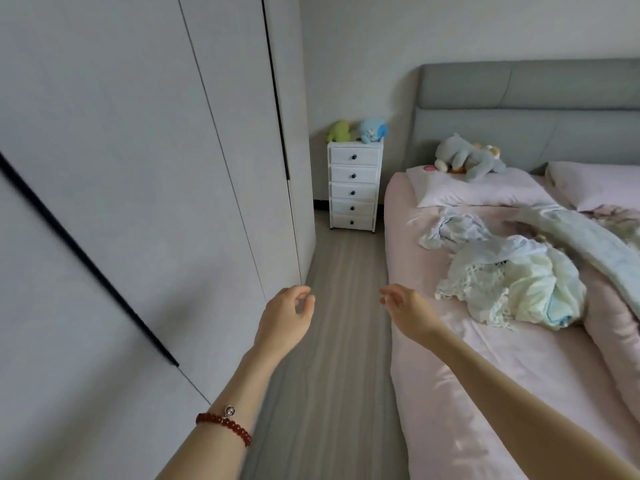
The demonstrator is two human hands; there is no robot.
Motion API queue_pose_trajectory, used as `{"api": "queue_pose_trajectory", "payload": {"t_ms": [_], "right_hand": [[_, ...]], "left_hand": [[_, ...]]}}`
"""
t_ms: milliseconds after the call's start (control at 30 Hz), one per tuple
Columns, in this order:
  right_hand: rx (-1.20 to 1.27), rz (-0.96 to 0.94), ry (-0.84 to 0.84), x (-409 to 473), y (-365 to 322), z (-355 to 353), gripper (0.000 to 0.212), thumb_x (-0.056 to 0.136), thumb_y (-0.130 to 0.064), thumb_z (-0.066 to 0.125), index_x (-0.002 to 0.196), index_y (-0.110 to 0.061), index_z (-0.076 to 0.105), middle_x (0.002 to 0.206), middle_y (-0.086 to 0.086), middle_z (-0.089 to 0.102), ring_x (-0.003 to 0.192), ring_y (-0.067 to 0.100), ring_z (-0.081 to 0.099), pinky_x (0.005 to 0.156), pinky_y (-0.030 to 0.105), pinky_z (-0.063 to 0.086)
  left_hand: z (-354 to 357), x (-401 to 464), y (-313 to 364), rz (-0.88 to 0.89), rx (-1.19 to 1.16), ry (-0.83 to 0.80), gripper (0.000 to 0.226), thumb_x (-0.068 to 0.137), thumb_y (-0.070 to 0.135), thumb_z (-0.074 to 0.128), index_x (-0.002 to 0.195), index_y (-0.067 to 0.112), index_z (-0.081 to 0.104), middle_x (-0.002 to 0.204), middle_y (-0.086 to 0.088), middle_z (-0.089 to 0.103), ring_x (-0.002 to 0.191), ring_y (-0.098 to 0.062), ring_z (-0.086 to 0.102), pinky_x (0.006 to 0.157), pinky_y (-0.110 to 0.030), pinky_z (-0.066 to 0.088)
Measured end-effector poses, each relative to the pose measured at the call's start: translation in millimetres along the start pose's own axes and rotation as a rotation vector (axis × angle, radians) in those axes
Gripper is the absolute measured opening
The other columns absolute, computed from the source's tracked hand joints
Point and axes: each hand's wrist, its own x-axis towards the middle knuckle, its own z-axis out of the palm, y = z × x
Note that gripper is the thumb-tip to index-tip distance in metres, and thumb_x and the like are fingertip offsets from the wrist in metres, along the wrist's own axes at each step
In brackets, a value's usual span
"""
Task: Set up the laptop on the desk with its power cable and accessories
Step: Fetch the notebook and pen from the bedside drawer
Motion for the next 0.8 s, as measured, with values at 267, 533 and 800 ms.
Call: {"api": "queue_pose_trajectory", "payload": {"t_ms": [267, 533, 800], "right_hand": [[0.013, 0.018, -0.05, 242, -3, -6, 0.034, 0.095, -0.013, 0.038, 0.124, -0.01, 0.055, 0.12, 0.011, 0.064, 0.112, 0.028, 0.056, 0.095, 0.035, 0.045], [-0.013, 0.041, -0.038, 541, -3, -47, 0.035, 0.094, -0.015, 0.036, 0.123, -0.013, 0.055, 0.116, 0.008, 0.064, 0.102, 0.025, 0.06, 0.085, 0.032, 0.047], [-0.02, 0.151, 0.032, 747, 55, -123, 0.033, 0.097, -0.014, 0.035, 0.123, -0.011, 0.054, 0.119, 0.008, 0.062, 0.109, 0.025, 0.058, 0.093, 0.03, 0.044]], "left_hand": [[24, 239, -20, -0.038, 0.023, 0.007, 0.024, 0.092, 0.027, 0.049, 0.112, 0.02, 0.06, 0.117, 0.003, 0.062, 0.104, -0.014, 0.057, 0.083, -0.022, 0.038], [77, 563, 2, 0.007, 0.007, -0.04, 0.025, 0.092, 0.026, 0.048, 0.112, 0.017, 0.06, 0.116, -0.002, 0.062, 0.103, -0.017, 0.058, 0.083, -0.024, 0.04], [172, 802, 62, 0.087, -0.001, -0.192, 0.028, 0.093, 0.025, 0.048, 0.116, 0.015, 0.059, 0.116, -0.003, 0.064, 0.102, -0.015, 0.06, 0.083, -0.023, 0.042]]}}
